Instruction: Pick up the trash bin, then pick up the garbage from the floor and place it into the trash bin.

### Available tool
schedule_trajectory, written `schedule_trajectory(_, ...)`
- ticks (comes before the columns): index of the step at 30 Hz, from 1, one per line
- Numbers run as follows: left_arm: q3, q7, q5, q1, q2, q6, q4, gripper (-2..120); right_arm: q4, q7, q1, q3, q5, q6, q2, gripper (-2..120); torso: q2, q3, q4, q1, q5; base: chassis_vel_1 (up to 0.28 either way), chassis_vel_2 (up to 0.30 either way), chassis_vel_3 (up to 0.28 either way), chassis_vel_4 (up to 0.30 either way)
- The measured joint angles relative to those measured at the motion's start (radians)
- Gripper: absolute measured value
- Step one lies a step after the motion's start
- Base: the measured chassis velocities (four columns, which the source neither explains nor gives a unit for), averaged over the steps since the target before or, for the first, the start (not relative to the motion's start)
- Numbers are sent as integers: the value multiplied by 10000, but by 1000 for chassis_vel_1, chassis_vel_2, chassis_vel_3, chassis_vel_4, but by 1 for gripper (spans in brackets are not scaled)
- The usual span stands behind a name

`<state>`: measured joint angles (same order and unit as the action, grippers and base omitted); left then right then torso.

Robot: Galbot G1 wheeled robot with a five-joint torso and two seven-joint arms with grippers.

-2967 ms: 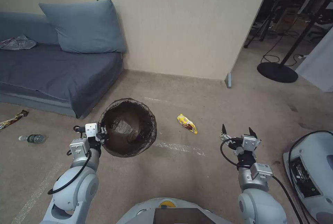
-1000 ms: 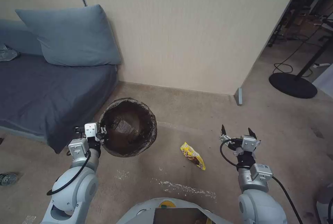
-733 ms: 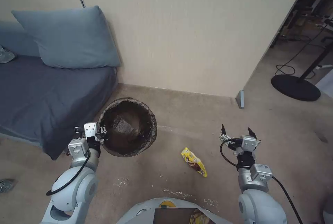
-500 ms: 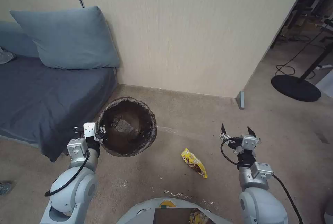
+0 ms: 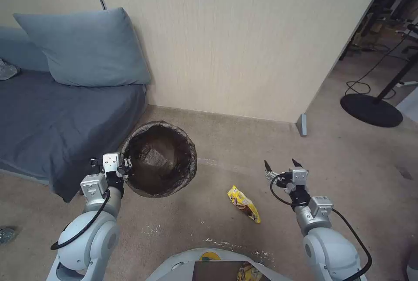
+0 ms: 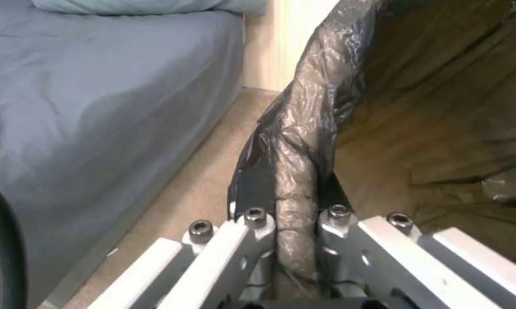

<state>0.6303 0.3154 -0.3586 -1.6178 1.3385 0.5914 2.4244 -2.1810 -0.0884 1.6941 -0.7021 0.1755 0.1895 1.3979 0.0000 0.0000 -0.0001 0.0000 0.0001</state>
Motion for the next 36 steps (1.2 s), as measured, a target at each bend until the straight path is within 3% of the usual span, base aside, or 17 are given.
schedule_trajectory(8,3,6,-7,-76,-35,58,86,2,405,-429,-235,129,389,453,-552,100,0,0,1,0,0,0,0,0,0)
schedule_trajectory(16,3,11,-42,-200,-179,110,267,2,1333,-1105,-464,649,876,1056,-1625,100,0,0,0,0,0,0,0,0,0)
schedule_trajectory(36,-40,15,4,-389,-197,133,360,2,3688,-685,-1904,2878,1986,1854,-3367,100,0,1,0,0,0,0,0,0,0)
